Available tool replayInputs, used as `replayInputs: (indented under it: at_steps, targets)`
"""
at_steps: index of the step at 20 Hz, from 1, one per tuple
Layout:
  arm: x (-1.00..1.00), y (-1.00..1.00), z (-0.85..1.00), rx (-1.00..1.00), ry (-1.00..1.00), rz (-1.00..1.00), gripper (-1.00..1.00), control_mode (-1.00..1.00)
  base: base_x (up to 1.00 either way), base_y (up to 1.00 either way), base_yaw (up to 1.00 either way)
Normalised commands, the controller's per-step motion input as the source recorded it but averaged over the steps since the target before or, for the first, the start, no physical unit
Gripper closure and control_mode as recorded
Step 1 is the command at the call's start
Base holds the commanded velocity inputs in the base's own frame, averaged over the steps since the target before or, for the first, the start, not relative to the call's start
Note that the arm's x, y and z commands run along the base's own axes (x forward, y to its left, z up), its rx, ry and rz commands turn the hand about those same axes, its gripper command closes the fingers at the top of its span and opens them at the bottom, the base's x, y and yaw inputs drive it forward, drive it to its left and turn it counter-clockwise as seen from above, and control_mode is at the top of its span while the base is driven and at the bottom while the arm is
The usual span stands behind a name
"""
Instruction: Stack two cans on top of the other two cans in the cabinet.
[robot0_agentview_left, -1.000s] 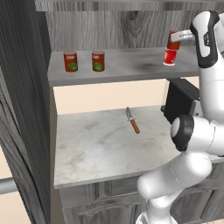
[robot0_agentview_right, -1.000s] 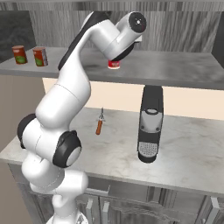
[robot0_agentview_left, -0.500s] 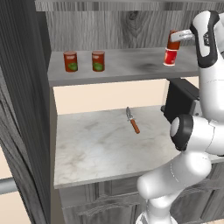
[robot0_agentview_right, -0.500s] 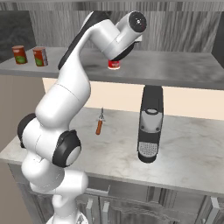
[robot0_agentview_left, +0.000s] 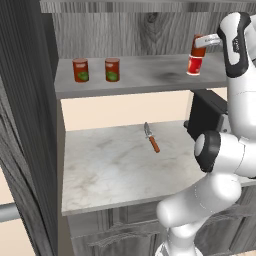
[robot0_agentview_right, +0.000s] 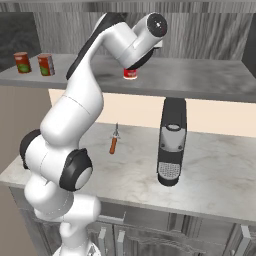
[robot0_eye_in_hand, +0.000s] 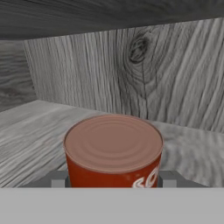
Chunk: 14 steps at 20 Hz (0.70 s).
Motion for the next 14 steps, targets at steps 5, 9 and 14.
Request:
replayInputs:
  at_steps: [5,9,14]
  targets:
    - [0.0,0.0,-0.01,0.0,0.0,0.0,1.0,-1.0,0.0,0.0,0.0]
    - [0.0,0.0,-0.01,0.0,0.0,0.0,1.0,-1.0,0.0,0.0,0.0]
    - [0.0,0.0,-0.06,0.0,0.0,0.0,1.0,-1.0,0.0,0.0,0.0]
